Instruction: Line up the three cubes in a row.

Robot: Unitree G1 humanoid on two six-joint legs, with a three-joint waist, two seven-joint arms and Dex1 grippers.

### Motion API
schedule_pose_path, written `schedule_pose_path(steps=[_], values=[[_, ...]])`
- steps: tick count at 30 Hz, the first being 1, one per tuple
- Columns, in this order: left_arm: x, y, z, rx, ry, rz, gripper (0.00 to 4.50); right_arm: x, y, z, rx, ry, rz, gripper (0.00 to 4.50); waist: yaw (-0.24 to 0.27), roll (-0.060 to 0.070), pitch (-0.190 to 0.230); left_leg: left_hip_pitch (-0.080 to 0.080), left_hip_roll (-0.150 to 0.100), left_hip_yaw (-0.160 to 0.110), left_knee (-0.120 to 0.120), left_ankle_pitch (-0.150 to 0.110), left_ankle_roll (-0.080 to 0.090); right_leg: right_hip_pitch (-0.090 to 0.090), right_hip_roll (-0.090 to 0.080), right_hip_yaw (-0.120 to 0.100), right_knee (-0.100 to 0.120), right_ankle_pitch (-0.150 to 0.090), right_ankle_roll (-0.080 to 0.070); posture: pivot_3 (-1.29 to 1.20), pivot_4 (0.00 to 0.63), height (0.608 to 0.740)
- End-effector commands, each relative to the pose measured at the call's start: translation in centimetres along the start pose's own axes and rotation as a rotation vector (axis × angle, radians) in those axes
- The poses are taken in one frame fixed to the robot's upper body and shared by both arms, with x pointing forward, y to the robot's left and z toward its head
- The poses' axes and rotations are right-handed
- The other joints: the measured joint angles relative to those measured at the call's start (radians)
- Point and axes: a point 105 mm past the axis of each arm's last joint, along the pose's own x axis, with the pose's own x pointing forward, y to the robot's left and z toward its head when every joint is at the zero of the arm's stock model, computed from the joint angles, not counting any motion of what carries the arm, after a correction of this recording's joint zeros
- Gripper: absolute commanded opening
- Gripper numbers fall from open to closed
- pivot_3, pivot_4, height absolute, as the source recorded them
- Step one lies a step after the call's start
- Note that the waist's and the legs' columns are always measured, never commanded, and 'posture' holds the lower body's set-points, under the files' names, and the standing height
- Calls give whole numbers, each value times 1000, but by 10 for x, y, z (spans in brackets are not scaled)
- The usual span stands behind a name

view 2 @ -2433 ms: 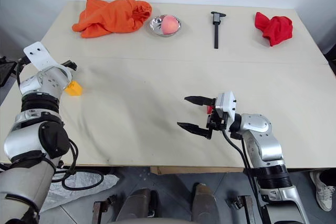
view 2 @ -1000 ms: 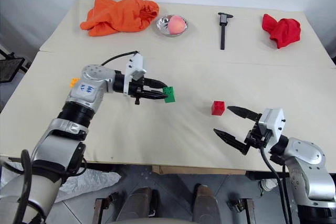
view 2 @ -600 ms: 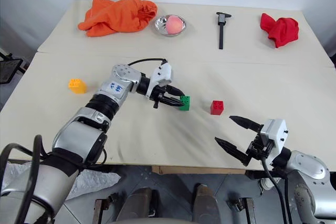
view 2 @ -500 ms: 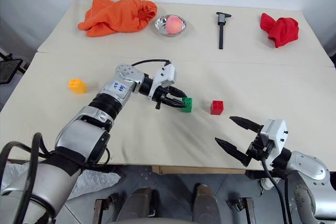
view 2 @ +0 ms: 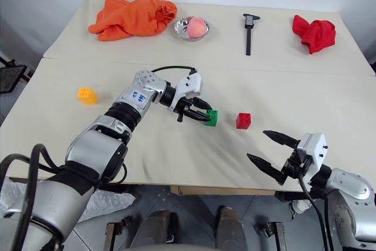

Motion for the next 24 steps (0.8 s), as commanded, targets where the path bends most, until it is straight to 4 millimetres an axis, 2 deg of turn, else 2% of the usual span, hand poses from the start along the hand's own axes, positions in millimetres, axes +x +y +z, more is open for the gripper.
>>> schedule_pose_path(steps=[1, 5, 10, 11, 12, 13, 15, 21, 24], values=[[-5, 3, 22, 26, -78, 1, 2854, 0, -2, 8, -37, -19, 6, 4500, 0, 0, 0, 0, 0, 0, 0, 0, 0, 0, 0, 0, 0, 0, 0, 0, 150, 740], [-34, 12, 30, 56, -184, 96, 4070, 9, -5, 14, -45, -54, 28, 4500, -3, 0, 0, 0, 0, 0, 0, 0, 0, 0, 0, 0, 0, 0, 0, 0, 150, 740], [-92, 4, 19, 109, -359, 245, 4070, 29, 0, 28, -49, -118, 132, 4500, -30, 1, 0, 2, 1, 0, 0, 0, 0, 0, 0, 1, 3, 0, 0, 0, 150, 740], [-101, 1, 17, 124, -383, 288, 4070, 32, 5, 28, 11, -111, 173, 4500, -28, 1, 0, 2, 1, 0, 0, 0, -1, 0, 0, 0, 3, 0, 0, 0, 150, 740], [-113, -4, 6, 132, -375, 347, 4241, 37, 10, 30, 3, -108, 213, 4500, -28, 1, 0, 2, 1, 0, 0, 0, -1, 0, 0, 0, 3, 0, 0, 0, 150, 740], [-129, -14, -5, 148, -373, 419, 4425, 45, 15, 33, 0, -119, 255, 4500, -29, 1, 0, 2, 1, 0, 0, 0, -1, 0, 0, 0, 3, 0, 0, 0, 150, 740], [-156, -37, -24, 153, -413, 569, 4465, 60, 24, 43, -35, -166, 310, 4500, -42, 1, 0, 2, 1, 0, 1, 0, 0, 0, 0, 1, 3, 0, 0, 0, 150, 740], [-207, -96, -58, 42, -463, 1011, 4465, 84, 37, 56, -117, -223, 399, 4500, -20, 1, 0, 1, 1, -4, 2, 0, 0, 1, -2, 0, 4, 0, -1, 0, 150, 740], [-232, -134, -96, -104, -426, 1245, 4465, 90, 44, 61, -143, -237, 445, 4500, -16, 1, 0, 2, 1, -3, 3, -1, 1, 2, -3, 0, 3, 0, -1, 0, 150, 740]])
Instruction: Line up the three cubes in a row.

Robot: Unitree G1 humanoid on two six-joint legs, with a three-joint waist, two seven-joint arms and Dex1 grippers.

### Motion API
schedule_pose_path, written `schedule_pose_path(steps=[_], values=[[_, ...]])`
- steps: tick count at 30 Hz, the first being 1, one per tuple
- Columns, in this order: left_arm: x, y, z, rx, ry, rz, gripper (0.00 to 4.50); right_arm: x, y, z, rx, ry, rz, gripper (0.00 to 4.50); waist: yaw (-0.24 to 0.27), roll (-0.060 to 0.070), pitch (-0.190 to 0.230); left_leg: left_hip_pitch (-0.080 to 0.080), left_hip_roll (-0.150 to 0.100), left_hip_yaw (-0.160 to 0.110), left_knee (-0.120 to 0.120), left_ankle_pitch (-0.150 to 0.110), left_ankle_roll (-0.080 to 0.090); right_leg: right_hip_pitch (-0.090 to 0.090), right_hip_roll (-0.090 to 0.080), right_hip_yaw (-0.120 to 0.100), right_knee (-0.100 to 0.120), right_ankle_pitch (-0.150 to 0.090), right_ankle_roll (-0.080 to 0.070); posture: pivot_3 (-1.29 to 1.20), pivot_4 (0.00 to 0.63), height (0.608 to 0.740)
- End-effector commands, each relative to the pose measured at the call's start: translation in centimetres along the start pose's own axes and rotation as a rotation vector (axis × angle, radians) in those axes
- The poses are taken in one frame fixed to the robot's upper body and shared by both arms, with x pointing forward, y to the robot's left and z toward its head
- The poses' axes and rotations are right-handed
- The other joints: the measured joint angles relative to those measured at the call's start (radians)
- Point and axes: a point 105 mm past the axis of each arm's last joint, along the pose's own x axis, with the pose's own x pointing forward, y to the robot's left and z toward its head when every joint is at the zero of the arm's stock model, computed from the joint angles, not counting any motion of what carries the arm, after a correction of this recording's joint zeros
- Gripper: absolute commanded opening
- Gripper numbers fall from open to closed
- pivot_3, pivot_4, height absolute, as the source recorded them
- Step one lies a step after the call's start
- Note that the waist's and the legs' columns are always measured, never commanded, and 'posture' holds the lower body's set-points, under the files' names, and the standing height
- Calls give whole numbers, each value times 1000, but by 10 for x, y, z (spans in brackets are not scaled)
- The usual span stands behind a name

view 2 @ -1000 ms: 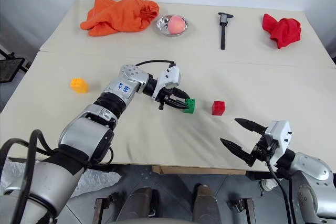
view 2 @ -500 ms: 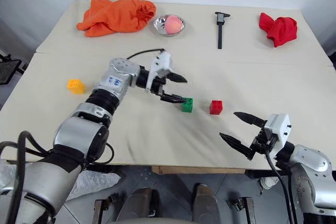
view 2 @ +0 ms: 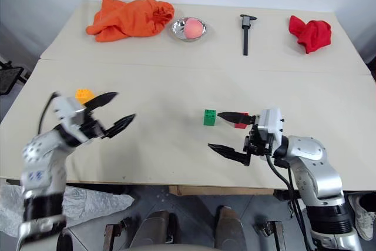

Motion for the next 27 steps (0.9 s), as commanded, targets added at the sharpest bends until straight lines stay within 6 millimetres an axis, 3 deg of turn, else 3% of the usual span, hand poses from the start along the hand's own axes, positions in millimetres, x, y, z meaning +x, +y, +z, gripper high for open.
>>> schedule_pose_path(steps=[1, 6, 9, 13, 16, 18, 21, 27], values=[[-58, 15, -5, -26, 18, 295, 4465, 8, 5, 11, -67, -24, 57, 4500, -3, 0, 0, 1, 0, 1, 0, -1, 0, 0, 0, 1, 0, 0, 0, 0, 150, 740], [-143, 29, -33, -112, 100, 667, 4465, 10, 4, 13, -110, -6, 93, 4500, -5, 0, 0, 1, 1, 1, 0, -1, 0, 0, 0, 0, 0, 0, 0, 0, 150, 740], [-157, 24, -40, -142, 116, 711, 4465, 6, 2, 10, -121, 24, 101, 4500, -5, -1, -1, 1, 1, 1, 0, -2, 1, 0, 0, 0, 0, 0, 0, 0, 150, 740], [-127, 26, -33, -164, 56, 668, 4465, -4, -1, 6, -105, 59, 81, 4500, 9, -1, -1, 1, 1, 1, 0, -2, 1, 0, 0, 0, 0, 0, 0, 0, 150, 740], [-98, 41, -21, -175, -20, 687, 4465, -9, -5, 3, -93, 74, 50, 4500, 14, -2, -1, 1, 0, 1, 0, -2, 1, 0, 0, 0, 0, 0, -1, 0, 150, 740], [-90, 50, -24, -163, 19, 720, 4465, -10, -6, 2, -89, 82, 47, 4500, 11, -2, -2, 1, 0, 1, 0, -2, 1, 0, 0, 0, 1, 0, -1, 0, 150, 740], [-57, 76, -25, -219, 41, 813, 4465, -10, -6, 0, -69, 92, 43, 4500, 8, -2, -2, 1, 0, 2, 0, -2, 0, 0, 1, 0, 1, 0, -1, 0, 150, 740], [-17, 95, -33, -221, 100, 809, 4465, -4, -3, -4, -50, 94, 39, 4500, 2, -2, -2, 1, 0, 3, -1, -2, 0, -1, 1, 0, 0, 0, -1, 0, 150, 740]])
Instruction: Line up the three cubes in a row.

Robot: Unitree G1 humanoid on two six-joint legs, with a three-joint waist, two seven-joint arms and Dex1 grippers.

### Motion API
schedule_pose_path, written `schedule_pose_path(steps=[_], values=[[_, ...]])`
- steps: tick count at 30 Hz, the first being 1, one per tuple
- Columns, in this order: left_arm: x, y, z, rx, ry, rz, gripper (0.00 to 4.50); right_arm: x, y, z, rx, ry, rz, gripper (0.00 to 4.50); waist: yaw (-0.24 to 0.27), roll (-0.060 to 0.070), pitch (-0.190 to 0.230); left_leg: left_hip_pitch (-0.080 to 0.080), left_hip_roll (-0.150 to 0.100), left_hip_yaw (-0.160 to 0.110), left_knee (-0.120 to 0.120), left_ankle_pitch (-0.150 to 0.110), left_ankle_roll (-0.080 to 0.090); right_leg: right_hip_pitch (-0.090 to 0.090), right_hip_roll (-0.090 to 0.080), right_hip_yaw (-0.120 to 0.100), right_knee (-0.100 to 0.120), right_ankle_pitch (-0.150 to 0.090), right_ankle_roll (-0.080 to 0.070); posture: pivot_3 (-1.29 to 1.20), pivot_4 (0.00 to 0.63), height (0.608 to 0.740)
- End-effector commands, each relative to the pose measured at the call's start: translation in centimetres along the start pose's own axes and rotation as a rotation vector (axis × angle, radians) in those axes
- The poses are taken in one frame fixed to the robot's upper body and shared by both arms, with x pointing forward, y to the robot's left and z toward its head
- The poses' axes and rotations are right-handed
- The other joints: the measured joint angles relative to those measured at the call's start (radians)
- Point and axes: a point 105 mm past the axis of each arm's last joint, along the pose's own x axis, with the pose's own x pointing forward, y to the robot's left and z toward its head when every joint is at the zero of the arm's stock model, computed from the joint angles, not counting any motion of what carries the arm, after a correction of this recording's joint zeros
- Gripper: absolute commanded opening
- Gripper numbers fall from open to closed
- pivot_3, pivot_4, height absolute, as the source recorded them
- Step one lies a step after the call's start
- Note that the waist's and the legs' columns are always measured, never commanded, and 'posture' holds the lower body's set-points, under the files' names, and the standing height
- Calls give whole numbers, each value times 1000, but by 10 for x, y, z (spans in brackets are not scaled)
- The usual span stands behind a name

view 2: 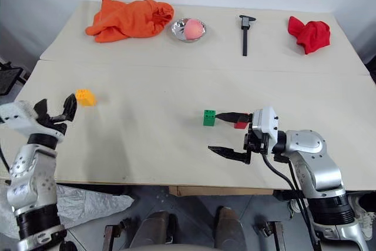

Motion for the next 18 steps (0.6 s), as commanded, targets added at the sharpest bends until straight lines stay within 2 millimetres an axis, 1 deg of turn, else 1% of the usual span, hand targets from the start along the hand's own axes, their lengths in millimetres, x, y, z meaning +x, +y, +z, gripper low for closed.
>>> schedule_pose_path(steps=[1, 3, 5, 8, 11, 14, 18], values=[[18, 5, -2, 31, 28, 36, 4465, 3, 4, 5, -12, -14, 6, 4500, 0, 0, 0, 0, 0, 0, 0, 0, 0, -1, 0, 0, 0, 0, 0, 0, 150, 740], [28, 1, -4, 43, 50, 7, 4465, 4, 5, 4, -9, -13, 9, 4500, 0, 0, 0, -1, 0, 0, 0, 0, 0, -1, 1, -1, 0, 0, 0, 0, 150, 740], [35, 1, -6, 59, 70, 4, 4465, 5, 6, 4, -6, -14, 11, 4500, 1, 0, 0, -1, 0, 0, 0, 0, 0, -1, 0, -1, -1, 0, 0, 0, 150, 740], [39, 2, -10, 66, 90, -1, 4465, 4, 6, 4, -6, -15, 2, 4500, 0, 0, 0, -1, 0, 0, 0, 0, 0, -1, 0, -1, -1, 0, 0, 0, 150, 740], [39, 0, -14, 60, 108, -25, 3930, 4, 7, 4, -6, -16, -5, 4500, 0, 0, 0, -1, 0, 0, -1, 0, 0, -1, 0, -1, -1, 0, 0, 0, 150, 740], [39, -2, -18, 64, 127, -45, 3071, 4, 8, 3, -4, -17, -9, 4500, 0, 0, 0, -1, 0, 0, -1, 0, 0, -1, 0, -1, -1, 0, 0, 0, 150, 740], [38, -6, -19, 52, 143, -91, 1798, 3, 9, 3, -8, -17, -20, 4500, 1, 0, 0, -1, 0, 0, -1, 0, 0, -1, 0, 0, -1, 0, 0, 0, 150, 740]])
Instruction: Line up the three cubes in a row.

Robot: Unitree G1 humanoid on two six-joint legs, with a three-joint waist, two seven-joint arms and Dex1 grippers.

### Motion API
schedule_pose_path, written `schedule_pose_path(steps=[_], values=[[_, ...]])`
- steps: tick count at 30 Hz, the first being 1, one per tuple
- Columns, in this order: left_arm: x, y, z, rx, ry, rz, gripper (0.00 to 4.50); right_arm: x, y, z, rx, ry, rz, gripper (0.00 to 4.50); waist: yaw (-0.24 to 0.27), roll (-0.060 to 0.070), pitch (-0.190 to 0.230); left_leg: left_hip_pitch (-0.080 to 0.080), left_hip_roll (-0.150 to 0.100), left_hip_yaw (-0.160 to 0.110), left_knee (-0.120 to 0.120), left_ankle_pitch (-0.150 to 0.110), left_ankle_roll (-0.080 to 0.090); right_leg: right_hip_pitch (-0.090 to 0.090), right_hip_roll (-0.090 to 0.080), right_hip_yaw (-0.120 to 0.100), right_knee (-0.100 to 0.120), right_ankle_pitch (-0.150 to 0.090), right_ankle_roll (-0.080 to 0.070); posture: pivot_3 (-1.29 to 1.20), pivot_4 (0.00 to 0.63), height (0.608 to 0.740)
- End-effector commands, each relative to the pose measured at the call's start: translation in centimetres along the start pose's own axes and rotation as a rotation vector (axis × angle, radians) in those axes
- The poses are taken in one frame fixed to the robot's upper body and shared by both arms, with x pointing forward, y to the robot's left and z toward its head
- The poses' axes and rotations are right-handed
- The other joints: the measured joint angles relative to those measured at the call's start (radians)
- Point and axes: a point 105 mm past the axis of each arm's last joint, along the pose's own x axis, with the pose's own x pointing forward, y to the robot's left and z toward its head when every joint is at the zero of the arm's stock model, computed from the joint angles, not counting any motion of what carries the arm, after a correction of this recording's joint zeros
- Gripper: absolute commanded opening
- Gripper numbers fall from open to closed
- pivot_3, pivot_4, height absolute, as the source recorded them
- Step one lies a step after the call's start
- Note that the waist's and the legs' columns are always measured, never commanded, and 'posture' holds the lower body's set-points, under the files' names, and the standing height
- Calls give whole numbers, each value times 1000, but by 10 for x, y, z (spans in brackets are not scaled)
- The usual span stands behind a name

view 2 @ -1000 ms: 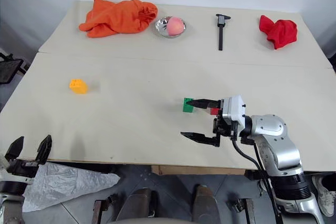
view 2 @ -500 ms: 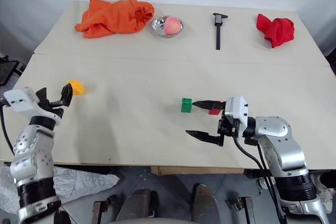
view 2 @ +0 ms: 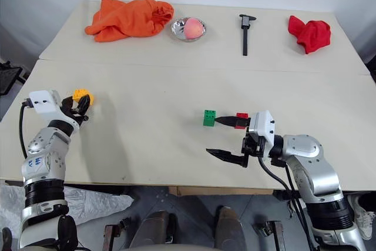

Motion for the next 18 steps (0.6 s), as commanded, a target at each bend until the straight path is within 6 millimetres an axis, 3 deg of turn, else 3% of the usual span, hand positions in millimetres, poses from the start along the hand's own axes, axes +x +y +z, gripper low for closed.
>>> schedule_pose_path(steps=[1, 4, 7, 10, 13, 18], values=[[-2, -7, 14, 11, -45, -104, 1486, -2, 2, 10, -47, -19, -14, 4500, 0, 0, 0, 0, 0, 0, 0, 0, 0, 0, 0, 0, 0, 0, 0, 0, 150, 740], [-10, -33, 33, 39, -115, -376, 1479, -12, -2, 12, -60, -5, -62, 4500, 1, 0, 0, 0, 0, 0, 0, 0, 0, 0, 0, 0, 0, 0, 0, 0, 150, 740], [-33, -83, 54, 133, -148, -900, 1479, -35, -3, 11, -49, 36, -126, 4500, 10, 0, 0, -1, 0, 0, 0, 0, 0, -1, 0, 0, -1, 0, 0, 0, 150, 740], [-45, -107, 39, 341, -49, -1228, 1479, -48, 0, 6, -35, 74, -152, 4500, 15, 0, 0, -1, 0, 0, 0, 0, 0, 0, 0, -1, -2, 0, 0, 0, 150, 740], [-40, -119, 35, 401, -19, -1362, 1479, -52, 1, 3, -26, 84, -165, 4500, 12, 1, 0, 1, -1, 1, 0, 0, 0, 1, 0, -1, -2, 0, 0, 0, 150, 740], [-27, -160, 9, 507, 63, -1575, 1479, -52, 3, 1, -23, 78, -197, 4500, 9, 1, 0, 0, 0, 3, 0, 0, 1, 0, 1, -1, -1, 0, 1, 0, 150, 740]])
